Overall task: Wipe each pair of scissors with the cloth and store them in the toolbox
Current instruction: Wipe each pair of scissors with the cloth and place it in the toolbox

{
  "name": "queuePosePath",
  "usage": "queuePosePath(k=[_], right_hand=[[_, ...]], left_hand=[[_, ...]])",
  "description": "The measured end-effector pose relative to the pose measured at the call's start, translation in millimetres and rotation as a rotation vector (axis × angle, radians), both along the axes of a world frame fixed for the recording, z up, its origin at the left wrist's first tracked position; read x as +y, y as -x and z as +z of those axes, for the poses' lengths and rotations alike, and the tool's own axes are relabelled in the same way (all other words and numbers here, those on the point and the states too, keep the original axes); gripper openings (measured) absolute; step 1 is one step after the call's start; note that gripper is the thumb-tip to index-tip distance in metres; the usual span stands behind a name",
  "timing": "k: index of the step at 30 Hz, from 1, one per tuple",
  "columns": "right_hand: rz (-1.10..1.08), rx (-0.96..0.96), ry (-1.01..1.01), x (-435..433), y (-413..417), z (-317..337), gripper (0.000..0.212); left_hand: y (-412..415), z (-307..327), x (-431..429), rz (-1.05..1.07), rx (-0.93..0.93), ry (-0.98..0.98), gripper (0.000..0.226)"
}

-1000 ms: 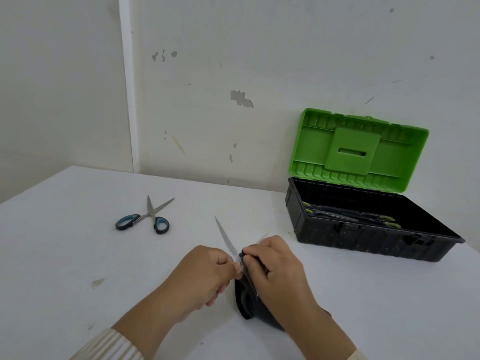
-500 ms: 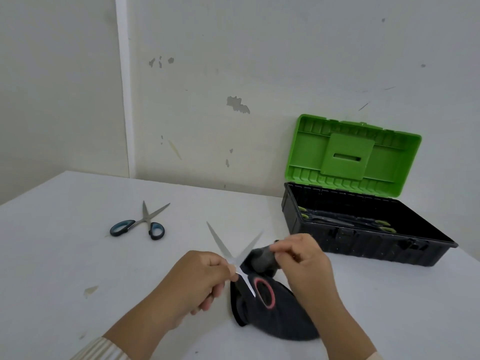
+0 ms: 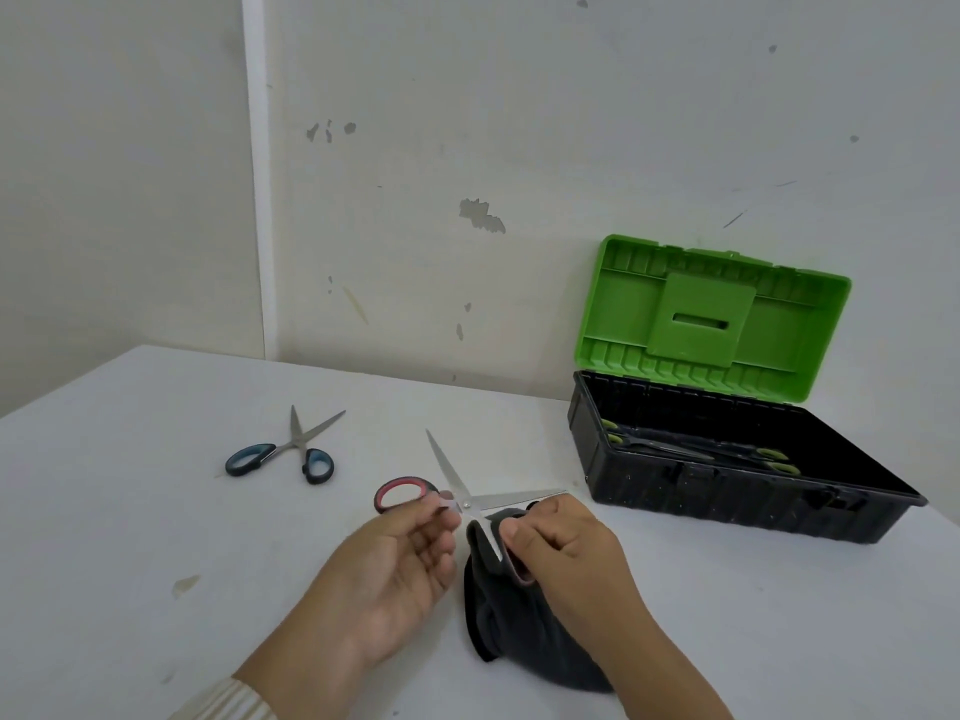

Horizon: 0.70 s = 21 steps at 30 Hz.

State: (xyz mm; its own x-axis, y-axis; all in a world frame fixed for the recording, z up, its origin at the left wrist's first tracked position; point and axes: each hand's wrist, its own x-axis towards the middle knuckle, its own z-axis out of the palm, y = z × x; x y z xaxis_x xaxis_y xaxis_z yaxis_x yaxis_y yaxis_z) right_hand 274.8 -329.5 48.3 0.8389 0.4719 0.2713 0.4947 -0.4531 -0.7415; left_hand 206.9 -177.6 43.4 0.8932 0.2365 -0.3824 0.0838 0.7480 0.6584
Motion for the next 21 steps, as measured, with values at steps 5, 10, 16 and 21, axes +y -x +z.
queuePosePath(k=[5, 10, 16, 21], right_hand=[[0.06, -0.034, 0.013, 2, 2, 0, 0.023], [-0.118, 0.06, -0.245, -23, -22, 6, 0.028], [-0.023, -0.185, -0.256, -11, -4, 11, 0.025], [0.171, -0.376, 0.016, 9, 1, -11, 0.023]], left_hand=[[-3, -2, -7, 0.07, -0.003, -0.175, 0.014], [0, -4, 5, 0.073, 0.071, -0.354, 0.016], [5, -4, -12, -0.115, 0.057, -0.507, 0.011], [6, -6, -18, -0.134, 0.036, -0.732, 0.012]])
